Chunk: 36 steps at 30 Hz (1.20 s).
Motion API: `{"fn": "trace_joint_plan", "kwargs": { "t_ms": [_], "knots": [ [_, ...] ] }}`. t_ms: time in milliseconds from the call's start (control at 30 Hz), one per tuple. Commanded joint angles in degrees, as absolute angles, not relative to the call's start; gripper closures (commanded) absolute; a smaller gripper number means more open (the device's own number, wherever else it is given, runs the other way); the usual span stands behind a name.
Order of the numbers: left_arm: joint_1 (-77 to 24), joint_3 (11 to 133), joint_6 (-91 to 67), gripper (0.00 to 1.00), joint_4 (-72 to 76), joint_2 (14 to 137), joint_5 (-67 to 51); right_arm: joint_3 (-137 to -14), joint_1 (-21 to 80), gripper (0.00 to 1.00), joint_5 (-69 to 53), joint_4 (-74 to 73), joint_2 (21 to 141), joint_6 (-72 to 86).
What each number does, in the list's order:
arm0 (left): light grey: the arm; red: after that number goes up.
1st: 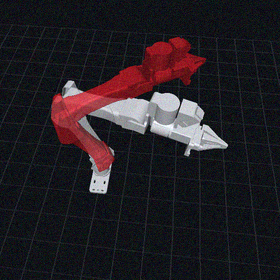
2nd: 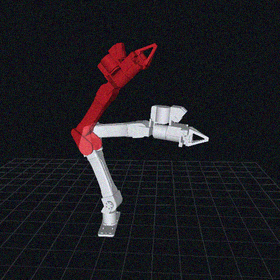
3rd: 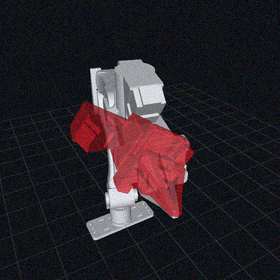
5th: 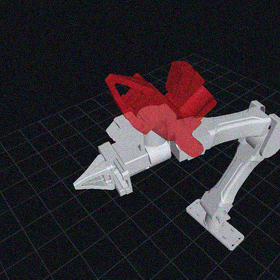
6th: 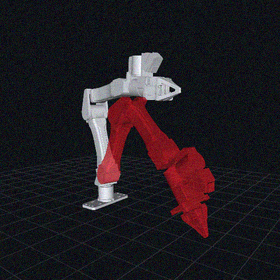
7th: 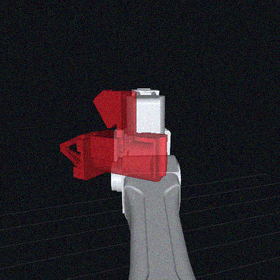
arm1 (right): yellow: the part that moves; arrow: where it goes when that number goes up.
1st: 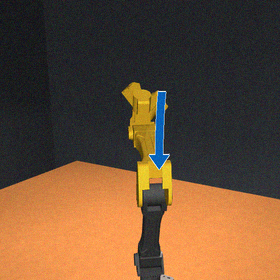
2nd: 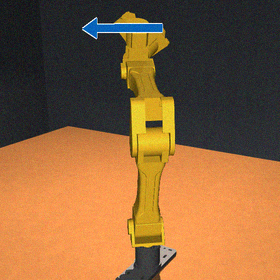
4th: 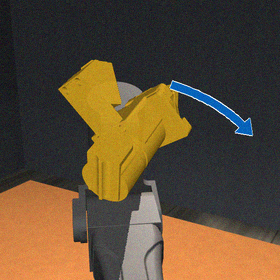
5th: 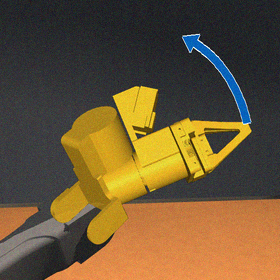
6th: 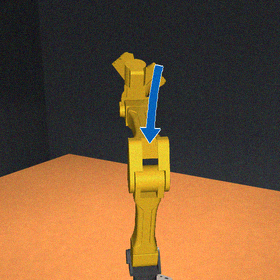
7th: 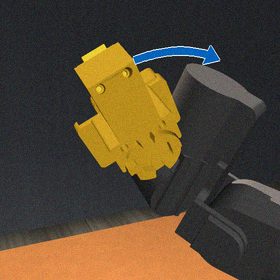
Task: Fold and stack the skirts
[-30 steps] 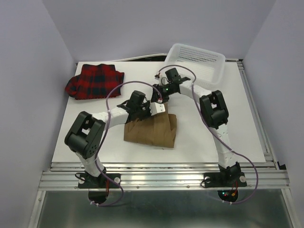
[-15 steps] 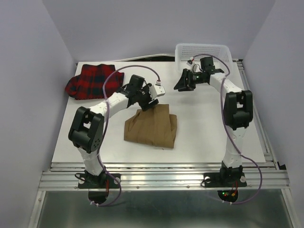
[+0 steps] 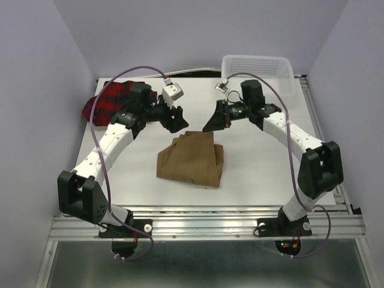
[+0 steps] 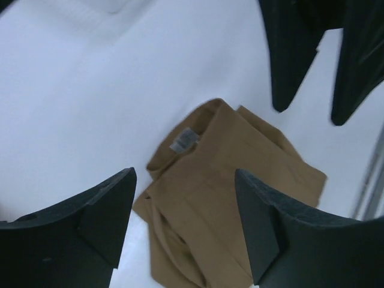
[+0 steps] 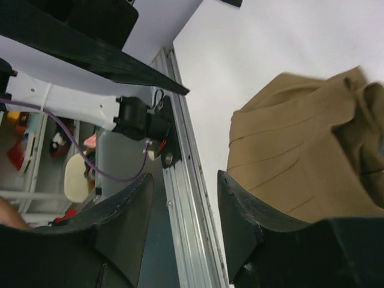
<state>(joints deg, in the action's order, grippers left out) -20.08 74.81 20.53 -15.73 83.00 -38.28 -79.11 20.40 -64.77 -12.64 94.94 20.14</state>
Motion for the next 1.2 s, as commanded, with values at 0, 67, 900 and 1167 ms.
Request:
{"fn": "trace_joint_plan", "kwargs": {
  "t_ms": [0, 67, 900, 1167],
  "knots": [
    [-20.13, 64.88, 3.04, 0.30, -8.72, 81.39, -52.72, -74.55, 24.69, 0.48, -65.22, -13.89, 97.38, 19.42],
    [-20.13, 59.52, -1.73, 0.39, -2.76, 82.17, -56.07, -72.52, 25.22, 0.50, -64.16, -13.19, 99.39, 20.65],
    [-16.00, 67.41, -1.68, 0.42, 0.89, 92.84, -39.39, -80.41, 21.36, 0.50, -37.62, -23.45, 109.09, 1.84],
    [-7.40, 63.54, -5.70, 0.01, -7.18, 74.01, -25.12, -90.15, 34.79, 0.32, -18.14, -24.34, 102.56, 1.76]
  ]
}}
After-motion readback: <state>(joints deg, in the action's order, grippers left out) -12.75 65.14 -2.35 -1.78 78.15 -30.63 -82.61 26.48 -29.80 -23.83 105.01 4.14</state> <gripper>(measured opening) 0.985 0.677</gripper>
